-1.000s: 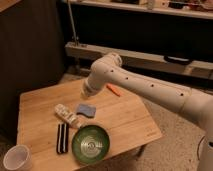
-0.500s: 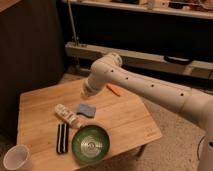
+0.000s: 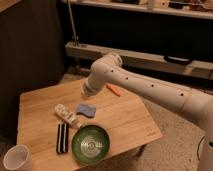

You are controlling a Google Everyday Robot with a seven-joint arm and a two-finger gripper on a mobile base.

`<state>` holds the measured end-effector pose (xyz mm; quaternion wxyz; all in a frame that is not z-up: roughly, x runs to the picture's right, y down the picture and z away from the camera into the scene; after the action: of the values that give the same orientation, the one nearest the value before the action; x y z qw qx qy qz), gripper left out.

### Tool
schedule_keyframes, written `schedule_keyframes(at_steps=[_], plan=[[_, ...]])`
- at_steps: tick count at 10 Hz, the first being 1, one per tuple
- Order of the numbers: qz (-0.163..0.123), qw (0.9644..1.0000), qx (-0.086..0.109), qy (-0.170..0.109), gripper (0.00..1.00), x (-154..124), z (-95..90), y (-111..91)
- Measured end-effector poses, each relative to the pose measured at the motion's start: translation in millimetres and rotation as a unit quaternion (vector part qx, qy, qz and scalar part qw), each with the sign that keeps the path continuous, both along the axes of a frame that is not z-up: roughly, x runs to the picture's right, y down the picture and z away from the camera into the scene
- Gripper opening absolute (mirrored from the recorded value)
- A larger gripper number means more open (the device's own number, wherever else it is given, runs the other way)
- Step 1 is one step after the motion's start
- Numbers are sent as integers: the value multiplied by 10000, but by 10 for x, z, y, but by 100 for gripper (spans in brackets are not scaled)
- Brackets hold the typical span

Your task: Drag the pepper across the table

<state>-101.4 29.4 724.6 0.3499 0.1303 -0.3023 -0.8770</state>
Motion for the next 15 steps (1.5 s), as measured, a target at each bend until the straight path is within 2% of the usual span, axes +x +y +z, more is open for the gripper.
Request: schedule_keyframes(at_steps=[5,7,9,11,12,13,14,15], plan=[[-1,10000,5,4,12,1,3,-4],[56,9998,88,147,12,48,35,-46],[192,9987,288,363,12,198,202,-228],[299,9971,472,516,12,422,462,-490],[299,9971,472,516,12,422,462,-490],[558,9946,497,726,12,861,971,-903],[609,9941,466,762,12,945,1056,-948],[623,9941,464,764,12,954,1067,-965]])
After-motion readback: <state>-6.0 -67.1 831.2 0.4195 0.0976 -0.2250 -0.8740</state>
